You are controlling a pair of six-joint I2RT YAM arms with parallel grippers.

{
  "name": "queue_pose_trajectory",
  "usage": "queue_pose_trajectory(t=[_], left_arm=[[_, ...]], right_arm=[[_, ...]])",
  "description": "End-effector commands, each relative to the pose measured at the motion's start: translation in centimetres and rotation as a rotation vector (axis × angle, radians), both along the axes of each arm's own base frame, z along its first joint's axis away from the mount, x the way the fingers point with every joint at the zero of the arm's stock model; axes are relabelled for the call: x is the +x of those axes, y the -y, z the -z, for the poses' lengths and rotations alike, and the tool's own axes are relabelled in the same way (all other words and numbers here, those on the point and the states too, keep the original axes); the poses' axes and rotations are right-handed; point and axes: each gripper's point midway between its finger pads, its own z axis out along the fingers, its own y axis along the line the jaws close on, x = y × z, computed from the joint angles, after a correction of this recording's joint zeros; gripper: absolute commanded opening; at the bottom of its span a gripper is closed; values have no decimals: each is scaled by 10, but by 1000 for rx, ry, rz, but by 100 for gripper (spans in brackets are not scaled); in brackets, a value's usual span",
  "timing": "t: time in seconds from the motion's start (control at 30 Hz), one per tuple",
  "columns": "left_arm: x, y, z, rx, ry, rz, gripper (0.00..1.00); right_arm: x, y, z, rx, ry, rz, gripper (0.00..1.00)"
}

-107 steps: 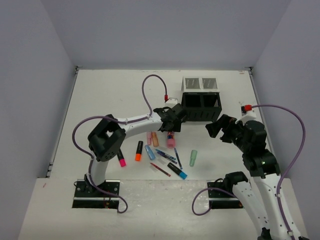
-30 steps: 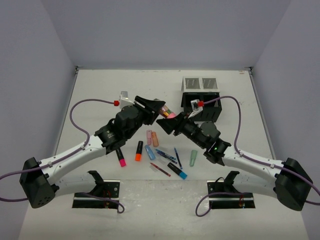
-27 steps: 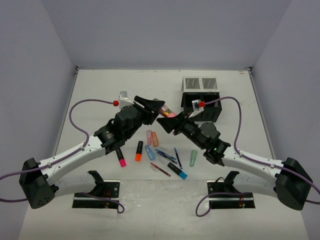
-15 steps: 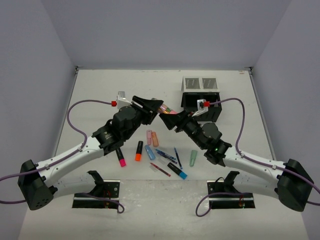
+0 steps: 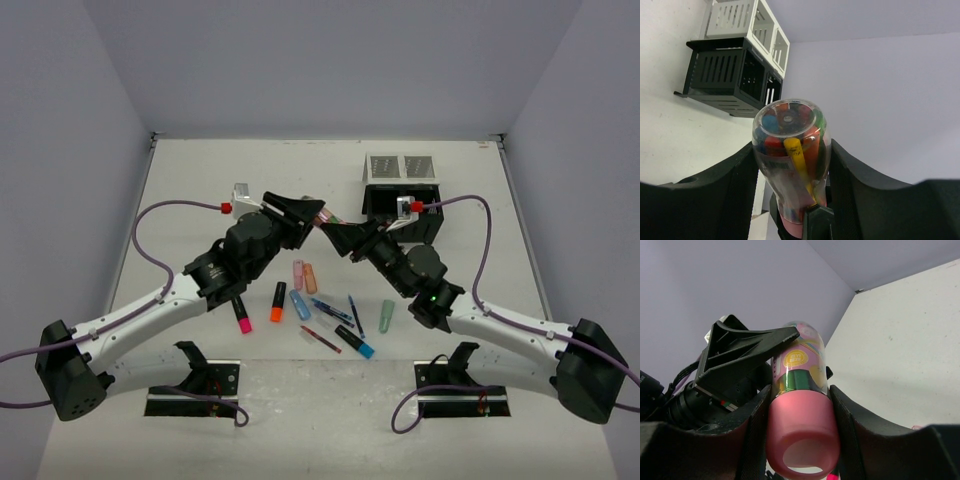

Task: Sort the stationery into containers
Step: Place the stationery in the storage box.

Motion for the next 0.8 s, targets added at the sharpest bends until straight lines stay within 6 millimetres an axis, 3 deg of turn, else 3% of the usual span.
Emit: queue_pose_trajectory(t=[0.0,0.03,0.07,0.13,0.27,0.37,0.5,0.57,0.67,0.7,0.77], left_arm=[[1,-8,-22,-27,58,-29,34],[1,-10,-22,-18,63,-32,66],[2,-12,-20,4,63,-38,88],[7,-21,-12,70,47,-56,100],[23,-53,2,196,-8,-101,100],[40,-94,8,284,-29,-177,100],[50,-136,4,414,-18,-247,100],[53,-145,0,517,7,-231,100],[55,-151,-3,712,24,-170,100],[58,-151,-6,743,38,-158,100],[56,-152,3,870,30,-82,100]], right_arm=[[5,2,-32,65,59,29,0],[6,4,-33,59,58,40,0],[8,6,-32,45,52,54,0],[14,12,-30,-1,25,85,0],[28,34,-18,-117,-45,170,0],[37,58,-18,-184,-61,251,0],[77,116,-17,-305,-144,400,0],[94,145,3,-471,-242,450,0],[127,163,2,-631,-315,435,0],[131,163,-25,-598,-273,442,0],[158,165,-11,-758,-361,407,0]])
